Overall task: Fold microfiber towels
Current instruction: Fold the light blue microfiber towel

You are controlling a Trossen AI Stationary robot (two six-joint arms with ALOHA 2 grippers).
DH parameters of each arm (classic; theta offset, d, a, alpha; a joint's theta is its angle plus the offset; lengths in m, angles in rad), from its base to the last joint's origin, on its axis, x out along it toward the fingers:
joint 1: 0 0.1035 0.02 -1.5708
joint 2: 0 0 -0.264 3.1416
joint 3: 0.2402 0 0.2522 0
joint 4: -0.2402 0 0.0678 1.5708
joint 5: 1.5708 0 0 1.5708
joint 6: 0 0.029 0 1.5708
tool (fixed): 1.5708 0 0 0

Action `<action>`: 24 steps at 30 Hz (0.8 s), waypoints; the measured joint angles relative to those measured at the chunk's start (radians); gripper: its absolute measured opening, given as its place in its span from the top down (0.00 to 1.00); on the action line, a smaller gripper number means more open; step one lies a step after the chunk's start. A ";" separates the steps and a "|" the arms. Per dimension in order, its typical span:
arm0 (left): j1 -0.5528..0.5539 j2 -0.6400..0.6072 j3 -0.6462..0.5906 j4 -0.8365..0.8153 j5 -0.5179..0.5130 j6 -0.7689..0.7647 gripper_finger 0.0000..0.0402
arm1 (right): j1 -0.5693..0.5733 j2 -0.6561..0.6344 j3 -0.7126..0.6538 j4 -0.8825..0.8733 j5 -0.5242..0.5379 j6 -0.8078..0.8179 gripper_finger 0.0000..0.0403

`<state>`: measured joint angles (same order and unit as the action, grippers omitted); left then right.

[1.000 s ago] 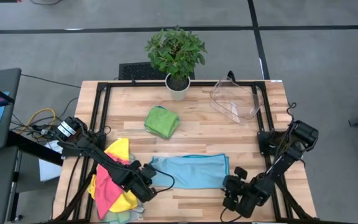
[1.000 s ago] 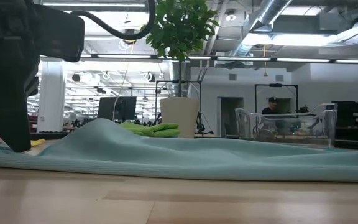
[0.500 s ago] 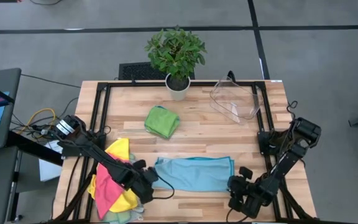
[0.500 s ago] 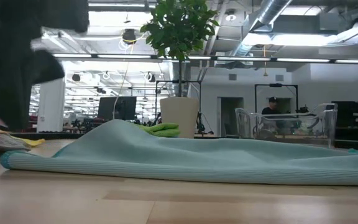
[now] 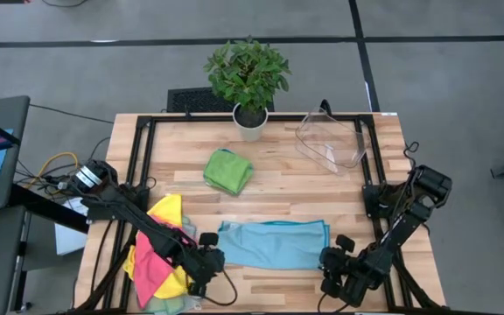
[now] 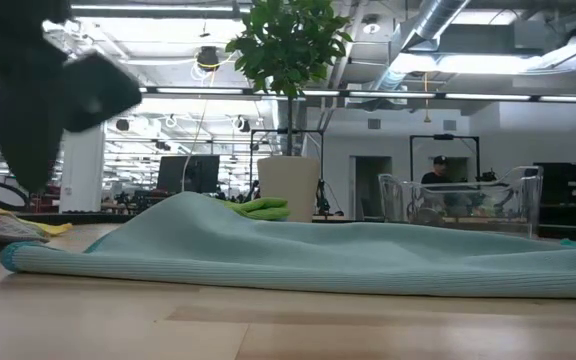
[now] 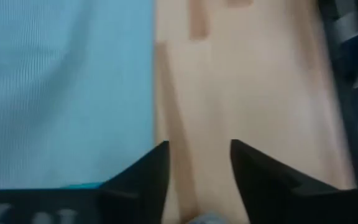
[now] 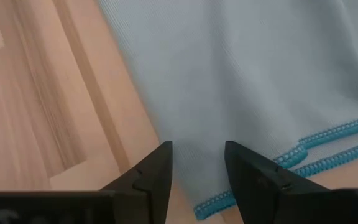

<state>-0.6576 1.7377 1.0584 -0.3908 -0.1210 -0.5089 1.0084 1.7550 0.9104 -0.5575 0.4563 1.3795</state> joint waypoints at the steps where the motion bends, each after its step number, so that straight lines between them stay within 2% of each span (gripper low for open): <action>1: 0.003 0.017 0.000 -0.009 -0.003 -0.007 0.58 | 0.000 0.000 0.000 0.000 -0.007 0.000 0.57; 5: 0.012 0.084 -0.001 -0.010 -0.014 -0.018 0.47 | 0.002 0.000 0.000 0.000 -0.013 0.000 0.56; 8: 0.023 0.111 0.000 0.001 -0.016 -0.018 0.43 | 0.005 0.000 0.000 0.002 -0.023 0.000 0.57; 15: 0.032 0.112 0.001 -0.027 -0.023 -0.027 0.43 | 0.006 0.000 0.000 0.026 -0.056 0.001 0.57; 24: 0.044 0.107 0.002 -0.061 0.008 -0.059 0.47 | 0.020 -0.049 0.001 0.037 -0.056 -0.015 0.59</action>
<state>-0.6132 1.8443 1.0603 -0.4514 -0.1134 -0.5682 1.0287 1.7064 0.9115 -0.5207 0.4002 1.3649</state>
